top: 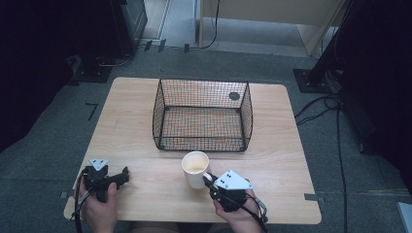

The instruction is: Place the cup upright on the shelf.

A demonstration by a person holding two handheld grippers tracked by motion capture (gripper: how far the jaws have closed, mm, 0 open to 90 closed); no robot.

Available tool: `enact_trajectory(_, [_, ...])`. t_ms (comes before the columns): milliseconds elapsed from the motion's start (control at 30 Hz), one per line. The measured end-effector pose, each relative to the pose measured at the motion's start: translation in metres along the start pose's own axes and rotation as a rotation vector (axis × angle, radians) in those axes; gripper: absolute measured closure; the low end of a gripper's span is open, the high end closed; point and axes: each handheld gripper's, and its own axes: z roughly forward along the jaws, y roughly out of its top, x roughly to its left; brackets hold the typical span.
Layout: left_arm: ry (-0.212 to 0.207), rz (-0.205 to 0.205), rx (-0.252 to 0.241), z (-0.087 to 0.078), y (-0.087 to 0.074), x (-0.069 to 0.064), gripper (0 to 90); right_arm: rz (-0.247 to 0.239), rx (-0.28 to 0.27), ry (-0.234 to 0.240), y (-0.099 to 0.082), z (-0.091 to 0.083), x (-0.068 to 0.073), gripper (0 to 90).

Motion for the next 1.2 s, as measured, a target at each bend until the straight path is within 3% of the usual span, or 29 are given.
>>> enact_trajectory(333, [0.0, 0.0, 0.0, 0.0, 0.0, 0.0, 2.2, 0.006, -0.036, 0.023, 0.017, -0.01, -0.01, 80.6])
enact_trajectory(1200, [0.0, 0.0, 0.0, 0.0, 0.0, 0.0, 2.2, 0.002, -0.115, -0.021, 0.053, -0.03, -0.036, 80.6])
